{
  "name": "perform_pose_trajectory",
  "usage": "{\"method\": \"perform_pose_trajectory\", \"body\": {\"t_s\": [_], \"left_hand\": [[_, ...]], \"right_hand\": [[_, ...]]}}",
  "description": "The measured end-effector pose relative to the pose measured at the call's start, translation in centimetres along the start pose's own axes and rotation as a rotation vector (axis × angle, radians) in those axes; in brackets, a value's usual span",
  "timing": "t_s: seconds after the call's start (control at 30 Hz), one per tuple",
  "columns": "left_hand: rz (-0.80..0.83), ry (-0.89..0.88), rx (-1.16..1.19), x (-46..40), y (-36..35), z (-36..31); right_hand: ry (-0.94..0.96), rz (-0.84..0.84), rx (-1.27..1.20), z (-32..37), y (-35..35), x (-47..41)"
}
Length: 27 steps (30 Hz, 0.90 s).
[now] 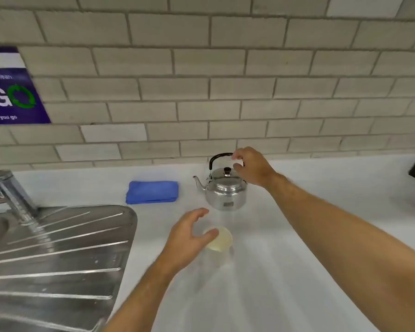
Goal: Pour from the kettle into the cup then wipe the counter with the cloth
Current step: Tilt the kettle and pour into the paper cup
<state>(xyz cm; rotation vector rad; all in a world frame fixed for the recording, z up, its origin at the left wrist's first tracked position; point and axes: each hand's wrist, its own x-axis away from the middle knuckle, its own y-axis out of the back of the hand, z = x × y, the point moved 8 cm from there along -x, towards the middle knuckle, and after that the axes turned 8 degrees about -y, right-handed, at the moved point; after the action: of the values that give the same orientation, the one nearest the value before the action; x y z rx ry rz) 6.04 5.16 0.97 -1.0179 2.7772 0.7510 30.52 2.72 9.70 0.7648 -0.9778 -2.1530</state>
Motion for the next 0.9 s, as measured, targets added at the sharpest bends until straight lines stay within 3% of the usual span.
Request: {"method": "perform_pose_trajectory", "body": {"t_s": [0.13,0.3,0.9], "left_hand": [[0.051,0.093,0.051,1.0,-2.8,2.3],[-0.003,0.176,0.108,1.7,-4.0,4.6],[-0.072,0.313,0.309,2.9,-5.9,5.8]], "right_hand": [[-0.042,0.062,0.076,-1.2,-1.9,-2.9],[-0.119,0.161,0.129,-3.1,-4.1,-7.2],[-0.269,0.090,0.010,-5.3,-3.8,-5.0]]}}
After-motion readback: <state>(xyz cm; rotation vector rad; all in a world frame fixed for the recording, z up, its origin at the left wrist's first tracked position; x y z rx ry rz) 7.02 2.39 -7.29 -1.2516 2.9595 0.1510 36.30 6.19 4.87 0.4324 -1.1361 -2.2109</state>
